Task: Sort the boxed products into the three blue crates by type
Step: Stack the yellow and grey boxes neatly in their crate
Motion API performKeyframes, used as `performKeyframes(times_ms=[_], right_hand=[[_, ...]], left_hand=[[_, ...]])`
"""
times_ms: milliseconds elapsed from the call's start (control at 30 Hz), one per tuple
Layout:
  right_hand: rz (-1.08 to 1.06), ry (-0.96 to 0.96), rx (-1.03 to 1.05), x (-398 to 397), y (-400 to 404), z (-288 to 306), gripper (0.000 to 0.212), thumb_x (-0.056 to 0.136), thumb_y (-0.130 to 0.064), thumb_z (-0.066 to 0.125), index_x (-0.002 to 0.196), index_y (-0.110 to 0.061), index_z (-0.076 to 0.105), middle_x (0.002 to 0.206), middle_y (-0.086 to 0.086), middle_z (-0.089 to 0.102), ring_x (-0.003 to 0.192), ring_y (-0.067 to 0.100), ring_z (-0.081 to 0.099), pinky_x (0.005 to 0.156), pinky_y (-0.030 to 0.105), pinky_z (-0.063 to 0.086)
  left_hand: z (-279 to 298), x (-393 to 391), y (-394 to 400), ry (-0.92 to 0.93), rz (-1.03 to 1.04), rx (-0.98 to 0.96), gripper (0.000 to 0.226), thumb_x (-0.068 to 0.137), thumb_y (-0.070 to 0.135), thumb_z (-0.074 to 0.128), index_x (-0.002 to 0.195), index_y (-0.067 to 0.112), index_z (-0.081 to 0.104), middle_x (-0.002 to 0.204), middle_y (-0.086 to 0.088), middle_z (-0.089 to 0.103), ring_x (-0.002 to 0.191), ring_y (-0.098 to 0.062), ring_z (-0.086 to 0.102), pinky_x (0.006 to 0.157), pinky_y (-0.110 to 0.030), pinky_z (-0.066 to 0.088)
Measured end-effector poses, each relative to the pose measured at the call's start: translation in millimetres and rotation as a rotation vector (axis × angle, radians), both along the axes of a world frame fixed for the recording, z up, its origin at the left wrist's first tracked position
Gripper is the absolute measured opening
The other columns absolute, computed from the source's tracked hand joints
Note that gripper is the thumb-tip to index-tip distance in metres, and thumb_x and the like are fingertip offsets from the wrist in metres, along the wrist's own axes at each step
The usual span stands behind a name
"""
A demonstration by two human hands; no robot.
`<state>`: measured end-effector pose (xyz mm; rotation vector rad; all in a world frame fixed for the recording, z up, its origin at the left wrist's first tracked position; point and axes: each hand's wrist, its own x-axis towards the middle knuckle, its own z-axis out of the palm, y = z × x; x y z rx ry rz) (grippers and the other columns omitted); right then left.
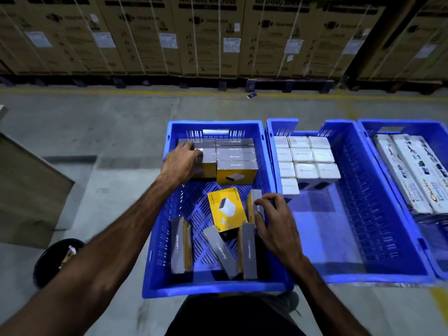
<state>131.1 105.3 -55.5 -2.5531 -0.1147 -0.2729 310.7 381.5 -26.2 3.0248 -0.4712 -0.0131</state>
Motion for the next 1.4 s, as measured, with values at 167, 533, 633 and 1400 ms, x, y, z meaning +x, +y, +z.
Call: performKeyframes(times_ms=[167,533,633,1400], right_hand=[[-0.007,0.007,0.024,0,0,1,0.022,0.096,-0.016,0.066,0.117,-0.015,0.068,0.125,0.002,0.052,0.109,0.02,0.06,0.085,0.032,0.052],[-0.012,0.001,0.056,-1,1,1,0.018,0.095,-0.014,0.066,0.113,-0.014,0.069,0.124,0.002,0.054,0.112,0.019,0.059,0.089,0.035,0.054],[-0.008,-0.006,0.061,-2,1,1,0.018,0.094,-0.013,0.067,0.113,-0.013,0.069,0.124,0.003,0.055,0.113,0.021,0.06,0.089,0.037,0.054],[-0.018,-0.016,0.07,-1,0,1,0.015,0.093,-0.012,0.068,0.108,-0.01,0.071,0.121,0.003,0.056,0.111,0.02,0.06,0.088,0.037,0.054]], left_hand=[[-16,1,-11,-0.074,0.069,0.121,0.049,0.076,0.035,0.089,0.115,0.012,0.071,0.123,-0.011,0.057,0.114,-0.036,0.052,0.081,-0.049,0.053],[-83,-45,-39,-0.046,0.197,-0.024,0.071,0.086,-0.009,0.062,0.152,-0.007,0.036,0.151,-0.027,0.045,0.146,-0.045,0.036,0.12,-0.049,0.04],[-101,-49,-39,0.006,0.177,-0.051,0.08,0.091,-0.01,0.048,0.163,-0.004,0.014,0.17,-0.027,0.017,0.159,-0.045,0.008,0.131,-0.051,0.01],[-68,-116,-12,0.231,0.46,-0.687,0.035,0.099,0.028,0.068,0.13,0.014,0.072,0.132,-0.006,0.073,0.117,-0.027,0.071,0.101,-0.046,0.057]])
